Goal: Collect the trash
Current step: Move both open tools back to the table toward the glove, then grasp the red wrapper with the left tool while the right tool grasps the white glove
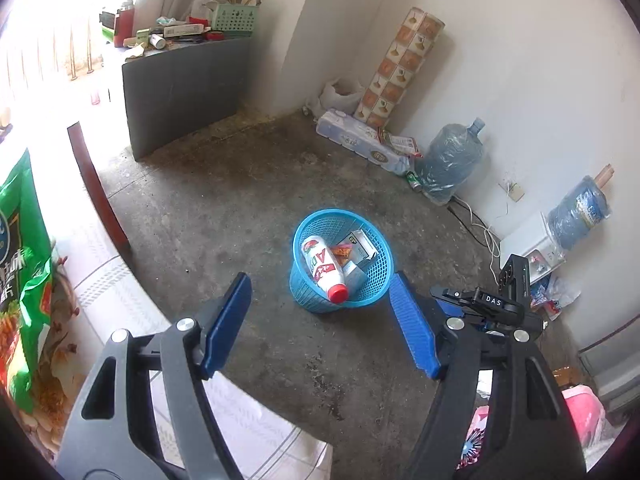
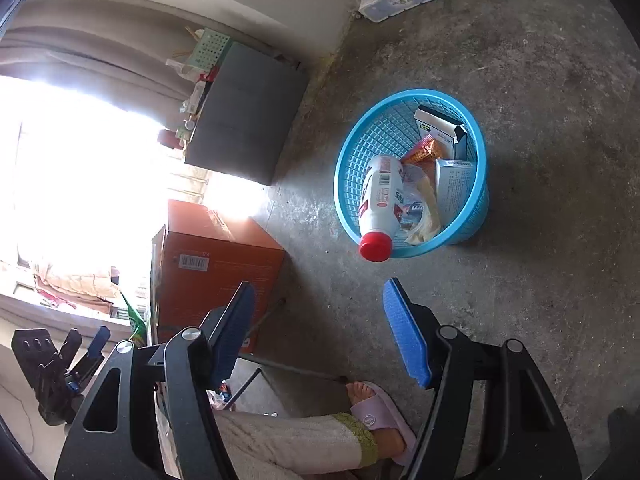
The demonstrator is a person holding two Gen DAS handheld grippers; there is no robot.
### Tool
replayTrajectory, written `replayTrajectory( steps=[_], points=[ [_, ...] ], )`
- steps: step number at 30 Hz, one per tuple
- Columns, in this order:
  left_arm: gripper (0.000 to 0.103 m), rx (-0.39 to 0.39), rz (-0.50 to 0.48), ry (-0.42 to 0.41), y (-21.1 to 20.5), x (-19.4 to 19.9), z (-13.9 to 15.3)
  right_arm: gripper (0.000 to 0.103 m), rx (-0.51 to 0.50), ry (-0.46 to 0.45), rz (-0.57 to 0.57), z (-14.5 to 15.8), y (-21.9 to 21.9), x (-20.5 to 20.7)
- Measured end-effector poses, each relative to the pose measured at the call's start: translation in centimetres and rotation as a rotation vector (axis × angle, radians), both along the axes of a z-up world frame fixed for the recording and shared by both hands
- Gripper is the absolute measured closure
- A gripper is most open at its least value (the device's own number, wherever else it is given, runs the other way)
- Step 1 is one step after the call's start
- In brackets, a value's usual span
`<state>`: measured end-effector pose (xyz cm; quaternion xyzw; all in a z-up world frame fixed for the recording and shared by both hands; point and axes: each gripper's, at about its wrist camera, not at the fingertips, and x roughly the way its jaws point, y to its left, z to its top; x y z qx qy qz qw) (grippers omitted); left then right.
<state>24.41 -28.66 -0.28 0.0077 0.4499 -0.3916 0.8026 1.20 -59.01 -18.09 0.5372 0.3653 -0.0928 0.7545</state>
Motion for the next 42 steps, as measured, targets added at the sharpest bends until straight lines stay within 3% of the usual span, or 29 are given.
replayTrajectory(
  steps=[9,17,22,27,31,33,37,42],
  points=[
    [0.035,-0.061,0.302,-0.098,18.0,-3.5,2.7,0.031,-0.235,-0.132,0.349,11.7,11.9,5.1],
    [0.035,-0.104,0.615,-0.105,33.0,-4.9,2.9,0.026,-0.455,-0.276,0.763,19.4,29.4,12.9],
    [0.034,-0.200,0.754,-0.105,40.0,-6.0,2.6,0.026,-0.487,-0.320,0.979,20.5,40.8,18.0],
    [0.033,-0.199,0.800,-0.081,42.6,-5.5,1.7,0.026,-0.612,-0.346,1.111,21.0,50.1,22.5],
    [0.033,-0.195,0.813,-0.049,44.2,-3.4,1.1,0.027,-0.781,-0.333,1.164,20.2,55.3,25.7],
    [0.033,-0.183,0.795,-0.023,44.8,-1.5,0.8,0.031,-0.832,-0.312,1.191,19.4,56.9,26.6],
    [0.033,-0.203,0.783,0.067,46.3,3.5,-0.4,0.036,-0.840,-0.269,1.209,17.5,58.0,28.3],
    [0.035,-0.261,0.795,0.251,47.8,10.3,-3.6,0.039,-0.829,-0.252,1.197,16.3,58.0,28.9]
  ],
)
